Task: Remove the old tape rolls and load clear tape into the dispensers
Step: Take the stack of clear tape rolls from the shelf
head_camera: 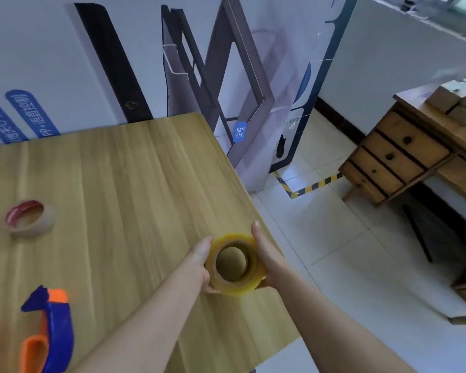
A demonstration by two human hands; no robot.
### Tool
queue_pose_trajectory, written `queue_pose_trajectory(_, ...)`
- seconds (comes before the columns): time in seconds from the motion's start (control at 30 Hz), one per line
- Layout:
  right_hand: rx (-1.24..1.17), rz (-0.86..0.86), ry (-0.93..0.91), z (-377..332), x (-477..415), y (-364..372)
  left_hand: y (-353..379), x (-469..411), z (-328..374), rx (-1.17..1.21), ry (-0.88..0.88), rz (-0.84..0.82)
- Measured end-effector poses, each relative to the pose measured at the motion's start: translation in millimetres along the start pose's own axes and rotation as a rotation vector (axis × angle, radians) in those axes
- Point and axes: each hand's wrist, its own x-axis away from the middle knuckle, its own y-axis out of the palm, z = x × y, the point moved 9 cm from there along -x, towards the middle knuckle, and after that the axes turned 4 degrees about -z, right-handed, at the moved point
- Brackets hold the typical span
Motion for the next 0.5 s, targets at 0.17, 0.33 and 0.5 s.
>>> queue_pose_trajectory(0.17, 0.127, 0.093, -0.03, -11.8, -13.1, -16.1, 5.6, -2.2, 3.8, 0.031, 0.029, 0.022)
queue_pose_trajectory(0.33, 0.269, 0.109, -0.351, -34.0, -9.6, -14.5, 11.6, 19.7, 33.4, -0.187, 0.56, 0.125)
queue_pose_trajectory(0.5, 0.418, 0.045, -0.486, -43.1, -4.8, -5.9, 8.0, 24.4, 37.9, -0.387, 0.717, 0.219)
